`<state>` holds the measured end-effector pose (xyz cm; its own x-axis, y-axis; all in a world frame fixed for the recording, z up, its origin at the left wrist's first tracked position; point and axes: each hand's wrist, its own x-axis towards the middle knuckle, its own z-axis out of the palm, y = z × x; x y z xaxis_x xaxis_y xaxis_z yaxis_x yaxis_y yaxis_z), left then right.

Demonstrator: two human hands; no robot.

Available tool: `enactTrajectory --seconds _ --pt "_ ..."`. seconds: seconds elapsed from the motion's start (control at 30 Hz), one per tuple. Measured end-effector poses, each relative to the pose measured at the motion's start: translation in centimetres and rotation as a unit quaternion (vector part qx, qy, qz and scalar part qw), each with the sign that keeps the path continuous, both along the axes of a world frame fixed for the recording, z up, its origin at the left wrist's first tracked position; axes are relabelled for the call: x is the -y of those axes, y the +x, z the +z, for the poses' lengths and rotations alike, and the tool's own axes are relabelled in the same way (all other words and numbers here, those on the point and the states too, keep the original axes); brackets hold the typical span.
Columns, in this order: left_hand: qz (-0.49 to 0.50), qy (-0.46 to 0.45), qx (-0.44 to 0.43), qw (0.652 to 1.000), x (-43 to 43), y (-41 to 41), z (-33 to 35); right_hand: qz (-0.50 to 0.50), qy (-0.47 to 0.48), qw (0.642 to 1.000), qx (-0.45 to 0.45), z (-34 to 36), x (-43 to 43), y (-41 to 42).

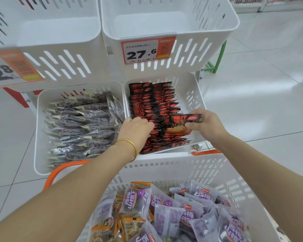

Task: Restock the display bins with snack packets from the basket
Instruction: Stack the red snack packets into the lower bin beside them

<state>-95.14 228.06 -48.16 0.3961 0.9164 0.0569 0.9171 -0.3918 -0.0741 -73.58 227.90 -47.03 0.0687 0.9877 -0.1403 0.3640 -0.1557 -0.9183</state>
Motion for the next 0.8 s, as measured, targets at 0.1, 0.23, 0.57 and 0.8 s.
enactTrajectory --seconds 0.1,0.23,0.57,0.8 --pt "0.028 -0.021 -0.025 0.999 -0.5 0.3 -0.6 0.052 0.009 0.991 0.124 -1.4 -0.5 -0.4" --pt "0.034 -0.008 -0.026 0.999 -0.7 0.7 -0.8 0.083 0.104 0.935 0.330 -1.3 -0.3 -0.3" --pt "-0.010 -0.064 -0.040 0.997 -1.8 1.2 -2.4 0.178 0.210 0.864 0.423 -1.6 -1.2 -0.3" --pt "-0.016 -0.079 -0.038 0.996 -2.2 0.9 -2.8 0.280 0.169 0.769 0.549 -2.6 -2.7 -0.8"
